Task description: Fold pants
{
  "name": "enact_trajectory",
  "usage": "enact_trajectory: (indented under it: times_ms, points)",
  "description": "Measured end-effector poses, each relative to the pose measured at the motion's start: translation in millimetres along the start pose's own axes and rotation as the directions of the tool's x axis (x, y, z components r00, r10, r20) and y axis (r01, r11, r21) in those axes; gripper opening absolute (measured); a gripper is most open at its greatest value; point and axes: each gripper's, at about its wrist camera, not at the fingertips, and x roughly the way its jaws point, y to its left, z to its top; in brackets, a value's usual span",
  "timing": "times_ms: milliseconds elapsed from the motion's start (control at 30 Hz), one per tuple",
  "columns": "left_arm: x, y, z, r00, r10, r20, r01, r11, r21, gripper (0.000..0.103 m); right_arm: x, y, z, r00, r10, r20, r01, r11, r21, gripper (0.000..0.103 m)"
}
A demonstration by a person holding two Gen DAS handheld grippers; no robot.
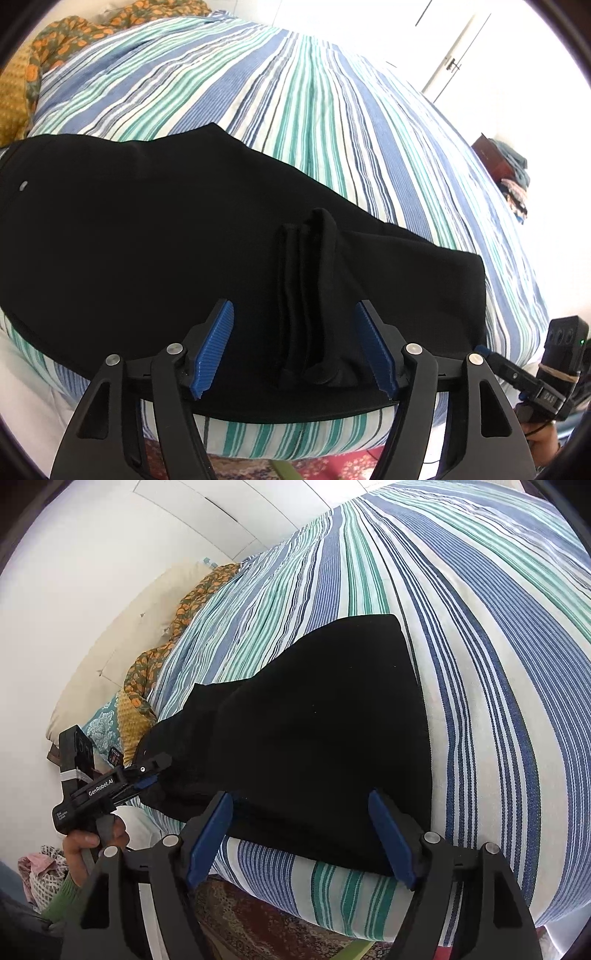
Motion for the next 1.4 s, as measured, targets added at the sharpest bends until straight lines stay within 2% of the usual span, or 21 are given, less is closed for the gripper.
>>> enact_trajectory:
  times_ms: [100, 200, 267, 367, 467, 533, 600, 700, 733, 767, 867, 933, 1067, 1133, 1200, 1233, 1267, 1333, 1400]
  points:
    - [-7.7, 8.9, 6.3, 1.000, 0.001, 0.019, 0.000, 0.999, -0.036, 0.070, 1.4, 1.9, -0.5, 1.000, -0.002, 0.000, 0.002, 1.000, -0.006, 0.078]
    - [-26.0, 27.2, 21.5, 0.998, -0.028, 0.050, 0.033, 0.993, -0.110, 0.070, 1.7, 2.0, -0.6, 1.000, -0.002, 0.000, 0.002, 1.000, -0.006, 0.079]
    - [-48.7, 53.8, 36.3, 0.992, -0.062, 0.107, 0.084, 0.974, -0.212, 0.072, 1.8, 2.1, -0.7, 1.000, -0.002, 0.000, 0.002, 1.000, -0.006, 0.080]
    - [-90.1, 110.3, 57.8, 0.974, -0.055, 0.221, 0.136, 0.919, -0.369, 0.082, 2.6, 3.8, -0.8, 1.000, -0.001, 0.000, 0.001, 1.000, -0.008, 0.082]
    - [-126.9, 182.8, 71.9, 0.949, -0.032, 0.312, 0.200, 0.829, -0.523, 0.085, 3.5, 6.0, -0.8, 1.000, -0.006, -0.001, 0.006, 1.000, -0.018, 0.083]
    - [-141.7, 229.1, 78.1, 0.947, -0.025, 0.320, 0.225, 0.763, -0.606, 0.085, 3.8, 7.1, -0.7, 1.000, -0.009, -0.002, 0.009, 1.000, -0.023, 0.083]
    - [-150.6, 269.4, 76.3, 0.955, -0.032, 0.296, 0.233, 0.699, -0.676, 0.085, 4.0, 7.7, -0.6, 1.000, -0.011, -0.003, 0.011, 1.000, -0.024, 0.084]
    - [-148.8, 312.6, 51.9, 0.976, -0.011, 0.219, 0.186, 0.570, -0.800, 0.085, 4.1, 8.0, -0.4, 1.000, -0.012, -0.002, 0.012, 1.000, -0.023, 0.084]
    - [-143.2, 321.0, 43.0, 0.984, 0.001, 0.180, 0.150, 0.541, -0.827, 0.085, 4.5, 8.5, -0.2, 1.000, -0.012, -0.002, 0.012, 1.000, -0.023, 0.085]
    - [-138.0, 326.3, 34.5, 0.990, 0.018, 0.137, 0.107, 0.526, -0.844, 0.085, 5.2, 8.8, 0.4, 1.000, -0.011, -0.002, 0.011, 1.000, -0.023, 0.086]
    - [-113.4, 324.6, 17.0, 0.997, 0.059, 0.041, 0.005, 0.517, -0.856, 0.085, 7.4, 11.8, 0.8, 1.000, -0.017, -0.003, 0.016, 0.999, -0.032, 0.090]
    - [-97.4, 327.8, 16.2, 0.999, 0.045, 0.016, -0.009, 0.499, -0.866, 0.085, 9.7, 15.3, 1.0, 1.000, -0.027, -0.008, 0.027, 0.998, -0.051, 0.092]
    - [-84.4, 329.3, 25.3, 0.997, 0.078, 0.002, -0.038, 0.495, -0.868, 0.081, 10.7, 20.4, 0.5, 0.998, -0.053, -0.016, 0.051, 0.994, -0.094, 0.092]
    - [-82.8, 331.2, 30.6, 0.996, 0.091, 0.017, -0.032, 0.509, -0.860, 0.073, 10.1, 20.5, 0.4, 0.998, -0.055, -0.014, 0.054, 0.994, -0.096, 0.092]
    - [-80.2, 330.6, 32.1, 0.994, 0.111, -0.006, -0.064, 0.521, -0.851, 0.066, 9.8, 19.8, 0.2, 0.999, -0.053, -0.013, 0.051, 0.995, -0.090, 0.092]
    - [-78.6, 330.9, 31.5, 0.992, 0.125, -0.022, -0.086, 0.527, -0.845, 0.057, 9.8, 19.4, 0.4, 0.999, -0.051, -0.012, 0.050, 0.995, -0.087, 0.092]
    - [-77.1, 331.2, 29.1, 0.990, 0.138, -0.038, -0.106, 0.531, -0.841, 0.052, 9.8, 19.5, -0.3, 0.999, -0.051, -0.011, 0.050, 0.995, -0.087, 0.092]
    - [-77.3, 333.9, 23.5, 0.989, 0.146, -0.038, -0.110, 0.525, -0.844, 0.043, 10.0, 19.7, -0.7, 0.999, -0.053, -0.012, 0.052, 0.995, -0.091, 0.093]
    - [-77.2, 338.0, 19.8, 0.990, 0.138, -0.034, -0.099, 0.500, -0.860, 0.042, 9.5, 19.5, -1.1, 0.998, -0.057, -0.013, 0.055, 0.994, -0.097, 0.093]
